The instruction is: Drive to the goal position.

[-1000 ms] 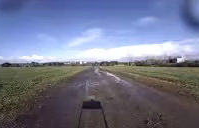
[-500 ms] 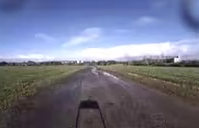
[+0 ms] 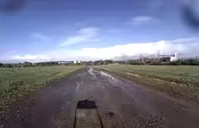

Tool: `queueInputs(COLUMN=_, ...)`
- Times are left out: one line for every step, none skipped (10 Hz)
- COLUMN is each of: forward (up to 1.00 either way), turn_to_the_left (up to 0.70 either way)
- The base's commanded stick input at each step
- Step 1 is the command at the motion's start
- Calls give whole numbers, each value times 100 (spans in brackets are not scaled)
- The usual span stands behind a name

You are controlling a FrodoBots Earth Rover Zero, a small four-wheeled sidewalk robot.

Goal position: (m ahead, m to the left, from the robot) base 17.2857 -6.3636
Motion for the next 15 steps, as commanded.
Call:
queueInputs(forward=70, turn_to_the_left=4)
queueInputs(forward=70, turn_to_the_left=35)
queueInputs(forward=70, turn_to_the_left=35)
queueInputs(forward=70, turn_to_the_left=35)
queueInputs(forward=70, turn_to_the_left=35)
queueInputs(forward=70, turn_to_the_left=35)
queueInputs(forward=70, turn_to_the_left=35)
queueInputs(forward=70, turn_to_the_left=35)
queueInputs(forward=70, turn_to_the_left=31)
queueInputs(forward=70, turn_to_the_left=25)
queueInputs(forward=70, turn_to_the_left=0)
queueInputs(forward=70, turn_to_the_left=0)
queueInputs(forward=70, turn_to_the_left=0)
queueInputs(forward=70, turn_to_the_left=0)
queueInputs(forward=70, turn_to_the_left=0)
